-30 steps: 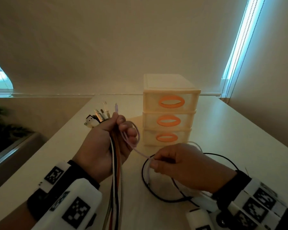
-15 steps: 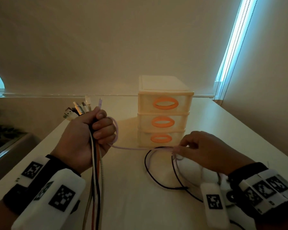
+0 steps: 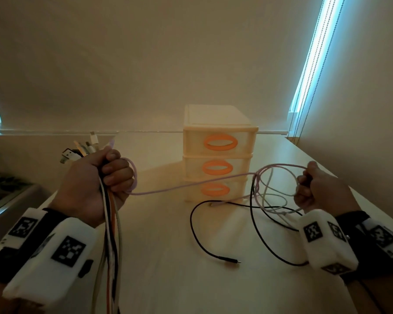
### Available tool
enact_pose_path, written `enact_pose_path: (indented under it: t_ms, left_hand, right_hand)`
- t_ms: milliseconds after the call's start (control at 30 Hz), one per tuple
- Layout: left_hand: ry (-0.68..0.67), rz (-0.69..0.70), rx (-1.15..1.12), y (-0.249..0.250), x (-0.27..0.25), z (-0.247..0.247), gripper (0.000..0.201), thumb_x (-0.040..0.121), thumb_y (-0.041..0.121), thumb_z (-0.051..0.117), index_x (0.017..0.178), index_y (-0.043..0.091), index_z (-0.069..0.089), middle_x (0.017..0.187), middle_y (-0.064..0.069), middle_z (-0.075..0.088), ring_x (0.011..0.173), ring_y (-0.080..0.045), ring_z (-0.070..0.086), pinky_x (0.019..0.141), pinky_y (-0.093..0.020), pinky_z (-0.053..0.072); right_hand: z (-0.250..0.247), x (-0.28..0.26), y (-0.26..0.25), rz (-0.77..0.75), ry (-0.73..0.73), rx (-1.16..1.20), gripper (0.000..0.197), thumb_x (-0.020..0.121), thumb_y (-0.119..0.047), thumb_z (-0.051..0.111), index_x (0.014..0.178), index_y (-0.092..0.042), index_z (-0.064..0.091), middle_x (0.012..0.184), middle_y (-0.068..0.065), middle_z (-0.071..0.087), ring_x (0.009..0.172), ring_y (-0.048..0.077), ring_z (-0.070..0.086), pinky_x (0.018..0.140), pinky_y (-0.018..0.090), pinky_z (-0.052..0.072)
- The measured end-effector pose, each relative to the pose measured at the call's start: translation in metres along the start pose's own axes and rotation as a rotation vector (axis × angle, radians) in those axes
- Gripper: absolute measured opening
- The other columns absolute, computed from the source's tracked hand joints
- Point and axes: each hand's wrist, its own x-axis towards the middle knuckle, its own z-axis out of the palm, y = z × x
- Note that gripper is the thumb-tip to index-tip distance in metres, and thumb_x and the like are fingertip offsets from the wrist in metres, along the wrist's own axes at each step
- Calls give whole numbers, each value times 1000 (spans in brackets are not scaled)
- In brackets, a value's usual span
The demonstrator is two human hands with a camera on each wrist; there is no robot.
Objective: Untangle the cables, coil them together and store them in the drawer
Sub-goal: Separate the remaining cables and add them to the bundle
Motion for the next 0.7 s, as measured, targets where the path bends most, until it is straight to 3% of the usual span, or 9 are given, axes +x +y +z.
enact_pose_path:
  t_ms: [100,233,333,433,500,533,600,633,700]
  left_hand:
    - [19,33,-10,6,-1,-3,45,105,33,35,64,22,48,56,11,25,43,-4,24,41,-19,22]
    - [16,2,44,2,-3,3,38,103,33,40,66,21,46,58,10,24,44,-5,22,42,-20,19]
    - [20,11,71,1,-4,4,38,103,32,40,67,21,46,58,9,24,44,-6,21,42,-21,19]
    - [27,42,61,16,-3,-6,34,98,30,43,65,23,46,58,11,23,44,-5,21,42,-20,20]
    - [43,60,46,29,-3,-14,28,90,28,48,62,24,46,55,11,25,43,-4,23,41,-19,22]
    - [56,68,44,34,-3,-16,25,86,27,49,61,24,46,54,11,26,43,-4,24,40,-19,23]
    - [79,80,48,36,-3,-17,23,82,25,49,59,24,46,53,11,26,42,-4,24,39,-19,24]
    - [86,78,54,35,-3,-16,23,82,25,49,59,24,46,53,11,25,42,-4,24,38,-19,24]
    - [88,59,66,27,-3,-10,31,91,24,45,60,23,46,54,10,24,42,-5,23,37,-20,24]
  right_hand:
    - [-3,1,-1,43,-10,42,33,102,-31,50,73,-17,48,60,-3,45,41,10,33,46,19,27]
    - [6,-6,10,-281,-62,-345,33,100,-32,57,78,-7,59,64,3,47,49,16,40,46,24,32]
    - [6,-5,11,-449,-48,-482,32,99,-35,60,79,-9,66,57,-5,50,51,16,43,54,28,34]
    - [-18,19,-1,-358,26,-365,26,99,-34,57,79,-18,60,48,-9,48,40,11,45,41,22,37]
    - [-36,37,-6,-254,46,-304,15,97,-30,56,84,-23,58,59,-4,54,48,19,59,38,22,43]
    - [-43,42,-9,-220,75,-314,14,98,-27,52,85,-23,56,61,-1,55,52,24,63,38,23,45]
    - [-56,51,-7,-104,117,-221,27,104,-21,36,80,-15,46,50,5,56,39,15,59,33,20,43]
    - [-58,51,-6,-82,119,-225,30,105,-21,32,79,-13,44,55,10,58,36,12,56,33,19,44]
    - [-49,44,-4,-112,104,-290,25,103,-23,40,83,-14,49,78,16,53,50,18,55,37,19,46]
